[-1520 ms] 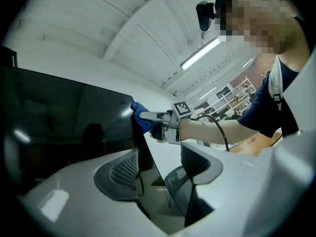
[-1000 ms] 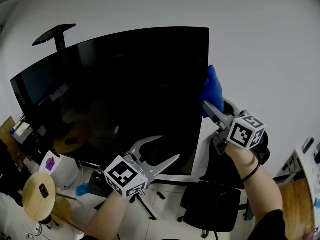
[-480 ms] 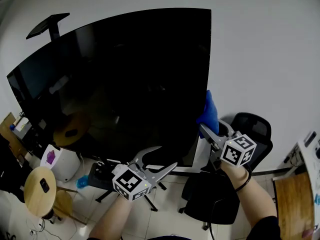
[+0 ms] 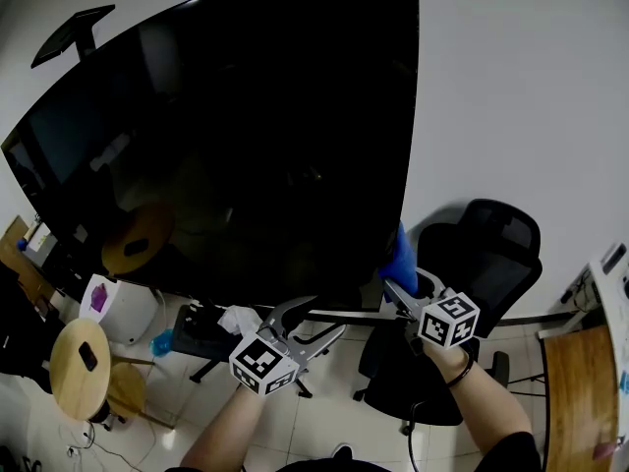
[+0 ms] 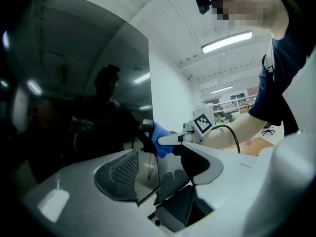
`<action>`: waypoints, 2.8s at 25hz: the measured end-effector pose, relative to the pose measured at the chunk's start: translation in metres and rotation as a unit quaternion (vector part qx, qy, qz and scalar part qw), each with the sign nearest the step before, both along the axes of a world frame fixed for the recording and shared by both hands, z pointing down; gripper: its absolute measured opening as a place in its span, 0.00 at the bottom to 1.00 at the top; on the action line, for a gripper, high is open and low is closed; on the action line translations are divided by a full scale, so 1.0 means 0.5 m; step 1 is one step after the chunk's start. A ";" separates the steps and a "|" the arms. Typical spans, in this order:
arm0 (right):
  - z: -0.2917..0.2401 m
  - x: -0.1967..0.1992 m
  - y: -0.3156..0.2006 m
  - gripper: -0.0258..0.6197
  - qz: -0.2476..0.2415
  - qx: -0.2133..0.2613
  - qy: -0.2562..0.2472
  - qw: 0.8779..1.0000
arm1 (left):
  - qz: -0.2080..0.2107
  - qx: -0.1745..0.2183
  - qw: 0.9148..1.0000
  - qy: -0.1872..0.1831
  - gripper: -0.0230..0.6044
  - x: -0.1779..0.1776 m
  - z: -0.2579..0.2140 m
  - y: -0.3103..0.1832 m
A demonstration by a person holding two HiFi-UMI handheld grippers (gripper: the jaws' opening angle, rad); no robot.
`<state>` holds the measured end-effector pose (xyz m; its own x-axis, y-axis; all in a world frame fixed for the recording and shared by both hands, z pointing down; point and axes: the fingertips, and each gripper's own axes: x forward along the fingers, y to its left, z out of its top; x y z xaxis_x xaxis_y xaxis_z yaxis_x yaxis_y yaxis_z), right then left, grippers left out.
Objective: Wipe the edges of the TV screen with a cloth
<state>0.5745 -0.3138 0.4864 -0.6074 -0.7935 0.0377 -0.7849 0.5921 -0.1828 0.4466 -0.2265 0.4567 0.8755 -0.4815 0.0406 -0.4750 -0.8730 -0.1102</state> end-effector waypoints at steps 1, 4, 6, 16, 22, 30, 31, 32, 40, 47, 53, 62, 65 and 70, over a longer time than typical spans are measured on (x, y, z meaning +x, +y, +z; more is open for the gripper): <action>0.023 0.000 -0.001 0.37 0.001 -0.010 0.000 1.000 | -0.001 -0.005 1.000 0.000 0.45 -0.001 0.011 -0.002; 0.091 0.000 -0.002 0.37 0.004 -0.039 0.002 0.999 | -0.002 -0.019 1.000 -0.002 0.45 -0.001 0.041 -0.006; 0.136 0.002 0.000 0.37 0.006 -0.057 0.005 0.998 | -0.002 -0.028 1.000 -0.004 0.45 -0.002 0.063 -0.005; 0.294 0.001 0.002 0.37 0.016 -0.130 0.004 0.991 | -0.003 -0.075 0.997 -0.018 0.45 -0.004 0.158 -0.004; 0.358 0.001 0.011 0.37 0.019 -0.159 0.009 0.987 | -0.006 -0.096 0.995 -0.024 0.45 -0.004 0.196 0.000; 0.434 0.006 0.031 0.37 0.022 -0.202 0.013 0.979 | -0.002 -0.114 0.993 -0.032 0.45 -0.001 0.231 0.006; 0.443 0.008 0.034 0.37 0.023 -0.206 0.013 0.978 | -0.003 -0.116 0.993 -0.033 0.45 -0.004 0.234 0.005; 0.453 0.010 0.037 0.37 0.024 -0.212 0.012 0.977 | -0.004 -0.119 0.992 -0.033 0.45 -0.006 0.237 0.003; 0.516 0.024 0.063 0.37 0.043 -0.255 0.013 0.966 | -0.010 -0.136 0.990 -0.032 0.45 -0.026 0.252 0.003; 0.527 -0.003 0.049 0.37 0.051 -0.288 -0.011 0.956 | -0.014 -0.142 0.989 -0.030 0.45 -0.050 0.262 -0.002; 0.483 -0.045 0.015 0.37 0.062 -0.279 -0.060 0.956 | -0.004 -0.151 0.988 -0.024 0.45 -0.094 0.271 -0.019; 0.465 -0.112 -0.001 0.37 0.112 -0.272 -0.040 0.955 | 0.039 -0.166 0.985 -0.024 0.45 -0.191 0.288 -0.058; 0.460 -0.130 -0.008 0.37 0.135 -0.263 -0.024 0.955 | 0.058 -0.169 0.984 -0.025 0.45 -0.220 0.295 -0.076; 0.461 -0.178 -0.009 0.37 0.154 -0.257 -0.019 0.954 | 0.079 -0.163 0.983 -0.029 0.45 -0.266 0.306 -0.098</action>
<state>0.4857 -0.3181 0.7168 -0.3569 -0.8178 0.4515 -0.8940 0.1589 -0.4190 0.3136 -0.2752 0.6097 0.9303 -0.2923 0.2217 -0.3313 -0.9288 0.1658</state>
